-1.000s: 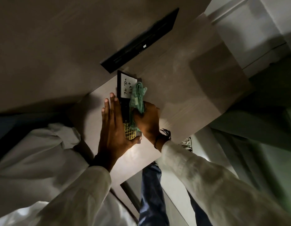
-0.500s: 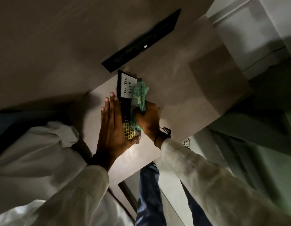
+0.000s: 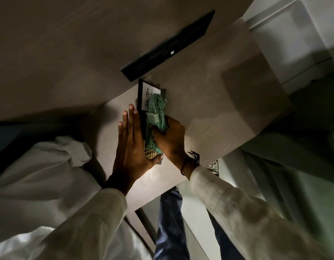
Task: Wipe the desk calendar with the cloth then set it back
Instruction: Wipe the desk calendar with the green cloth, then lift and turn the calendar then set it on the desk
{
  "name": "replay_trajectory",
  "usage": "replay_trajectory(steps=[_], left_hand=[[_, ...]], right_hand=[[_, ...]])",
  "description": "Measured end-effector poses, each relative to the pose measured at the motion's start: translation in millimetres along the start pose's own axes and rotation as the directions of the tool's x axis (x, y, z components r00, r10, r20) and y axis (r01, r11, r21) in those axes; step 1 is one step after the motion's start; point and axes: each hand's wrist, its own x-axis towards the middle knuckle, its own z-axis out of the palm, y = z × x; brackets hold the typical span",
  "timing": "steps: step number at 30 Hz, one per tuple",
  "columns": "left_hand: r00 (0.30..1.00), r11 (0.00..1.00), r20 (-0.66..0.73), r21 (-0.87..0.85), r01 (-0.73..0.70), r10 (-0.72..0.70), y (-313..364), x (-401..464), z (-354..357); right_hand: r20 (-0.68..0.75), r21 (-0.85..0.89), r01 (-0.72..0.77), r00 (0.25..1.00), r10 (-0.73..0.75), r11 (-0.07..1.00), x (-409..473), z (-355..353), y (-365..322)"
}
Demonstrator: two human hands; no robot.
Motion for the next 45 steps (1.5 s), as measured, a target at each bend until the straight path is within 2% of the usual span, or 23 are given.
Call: replay_trajectory(steps=[3, 8, 13, 17, 21, 23, 26, 29, 32, 34, 36, 38, 40, 42, 45], left_hand=[[1.0, 1.0, 0.005, -0.007, 0.014, -0.014, 2.0, 0.0, -0.3], [1.0, 1.0, -0.012, 0.017, -0.002, 0.002, -0.3, 0.1, 1.4], [1.0, 1.0, 0.016, -0.012, 0.019, -0.019, 2.2, 0.5, -0.2], [1.0, 1.0, 0.015, -0.015, 0.016, -0.016, 0.0, -0.3, -0.1], [1.0, 1.0, 0.017, -0.008, 0.02, -0.019, 0.5, -0.3, -1.5], [0.999, 0.999, 0.022, -0.001, 0.032, -0.032, 1.6, -0.6, -2.2], [1.0, 1.0, 0.013, -0.004, 0.018, -0.018, 2.5, -0.4, -1.7], [1.0, 1.0, -0.015, 0.001, -0.01, 0.01, 3.6, -1.1, -2.0], [0.997, 0.998, -0.051, 0.039, -0.057, 0.059, 5.9, -0.9, -2.7], [0.996, 0.996, -0.061, 0.062, -0.065, 0.069, 8.0, 0.2, -3.7], [0.997, 0.996, -0.056, 0.07, -0.054, 0.058, 9.2, 1.3, -4.4], [0.999, 0.997, -0.032, 0.076, -0.024, 0.026, 10.2, 2.2, -5.3], [1.0, 0.995, 0.007, 0.1, 0.016, -0.017, 10.7, 3.0, -7.6], [0.997, 0.992, 0.044, 0.107, 0.06, -0.065, 13.6, 3.2, -10.8], [0.977, 0.978, 0.06, -0.019, 0.206, -0.205, 23.4, -3.4, -16.6]], right_hand=[[0.005, -0.035, -0.082, 0.997, 0.083, 0.996, 4.7, -4.3, 5.8], [0.043, -0.016, -0.031, 0.999, 0.032, 0.999, 0.0, -0.8, -1.3], [0.025, -0.068, -0.096, 0.995, 0.098, 0.993, 9.3, -7.0, 2.7], [0.059, -0.042, -0.057, 0.996, 0.06, 0.997, 3.6, -0.2, -1.1], [0.128, 0.062, -0.199, 0.974, 0.19, 0.978, 10.1, -6.2, 0.3], [0.146, 0.047, -0.232, 0.964, 0.223, 0.972, 17.5, -15.1, -0.2], [0.141, -0.04, -0.152, 0.978, 0.156, 0.988, 31.9, -40.4, -2.8], [0.071, -0.269, -0.01, 0.997, 0.03, 0.963, 49.0, -80.8, -0.9], [0.044, -0.527, 0.158, 0.986, -0.158, 0.835, 68.1, -128.0, 7.2], [0.094, -0.663, 0.204, 0.977, -0.19, 0.721, 79.1, -146.7, 15.4], [0.239, -0.776, 0.226, 0.969, -0.057, 0.589, 82.7, -150.2, 25.4], [0.396, -0.832, 0.277, 0.904, 0.163, 0.481, 80.5, -145.3, 37.9], [0.431, -0.832, 0.267, 0.864, 0.263, 0.486, 79.1, -138.7, 46.9], [0.402, -0.816, 0.197, 0.869, 0.287, 0.544, 79.9, -134.3, 42.7], [0.394, -0.777, 0.166, 0.881, 0.264, 0.607, 83.1, -128.0, 15.1]])
